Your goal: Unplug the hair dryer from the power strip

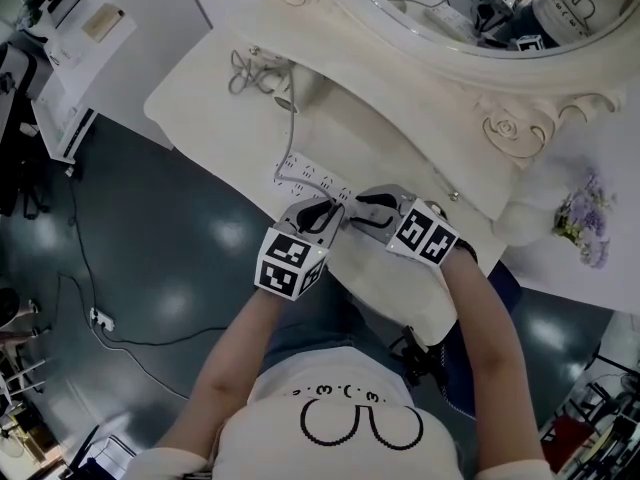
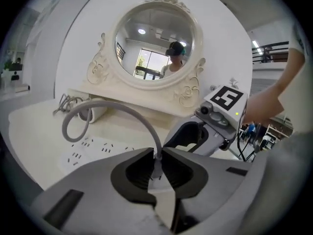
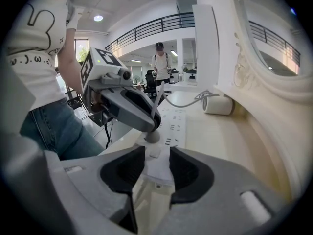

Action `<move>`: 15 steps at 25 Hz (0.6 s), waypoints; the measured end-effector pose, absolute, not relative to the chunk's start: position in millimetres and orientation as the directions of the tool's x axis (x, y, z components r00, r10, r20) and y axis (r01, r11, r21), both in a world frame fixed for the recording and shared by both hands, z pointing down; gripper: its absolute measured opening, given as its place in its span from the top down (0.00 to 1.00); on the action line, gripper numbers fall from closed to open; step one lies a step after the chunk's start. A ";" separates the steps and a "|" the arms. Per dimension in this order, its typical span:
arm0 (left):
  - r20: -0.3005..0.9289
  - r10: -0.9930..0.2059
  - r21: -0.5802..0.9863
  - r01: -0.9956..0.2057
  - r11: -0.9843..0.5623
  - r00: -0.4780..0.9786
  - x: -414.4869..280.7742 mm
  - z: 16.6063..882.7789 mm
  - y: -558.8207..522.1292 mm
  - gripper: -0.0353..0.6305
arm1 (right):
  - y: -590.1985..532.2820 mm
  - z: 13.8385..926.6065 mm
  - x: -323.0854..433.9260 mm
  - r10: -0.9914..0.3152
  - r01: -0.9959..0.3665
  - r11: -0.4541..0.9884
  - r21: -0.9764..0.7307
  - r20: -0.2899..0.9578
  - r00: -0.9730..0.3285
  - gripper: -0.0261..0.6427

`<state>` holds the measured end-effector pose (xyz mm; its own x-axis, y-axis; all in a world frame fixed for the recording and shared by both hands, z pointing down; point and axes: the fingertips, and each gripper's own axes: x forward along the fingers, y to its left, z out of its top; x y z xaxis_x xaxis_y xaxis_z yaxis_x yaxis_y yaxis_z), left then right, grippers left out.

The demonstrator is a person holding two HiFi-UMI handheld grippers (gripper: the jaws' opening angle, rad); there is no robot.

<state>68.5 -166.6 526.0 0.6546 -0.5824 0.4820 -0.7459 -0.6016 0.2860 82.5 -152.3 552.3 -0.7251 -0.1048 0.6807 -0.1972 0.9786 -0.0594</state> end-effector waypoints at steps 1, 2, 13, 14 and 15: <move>0.493 -0.587 0.239 -0.749 -0.619 0.642 68.2 527.1 -166.6 0.87 | -152.5 552.5 82.5 -0.105 -0.198 0.978 -0.059 0.681 -0.725 0.73; 0.512 -0.589 0.157 -0.743 -0.651 0.625 69.1 529.0 -165.3 0.87 | -152.8 552.8 82.6 -0.104 -0.197 0.979 -0.059 0.682 -0.724 0.73; 0.487 -0.590 0.243 -0.749 -0.617 0.644 68.8 523.2 -166.2 0.88 | -153.3 553.1 81.7 -0.104 -0.200 0.978 -0.060 0.693 -0.714 0.73; 0.510 -0.587 0.153 -0.738 -0.657 0.628 70.1 525.4 -164.2 0.88 | -153.2 553.4 81.8 -0.102 -0.198 0.978 -0.060 0.696 -0.711 0.73; 0.530 -0.585 0.069 -0.718 -0.692 0.614 71.5 527.8 -162.0 0.88 | -153.1 553.9 82.1 -0.099 -0.196 0.979 -0.060 0.699 -0.708 0.73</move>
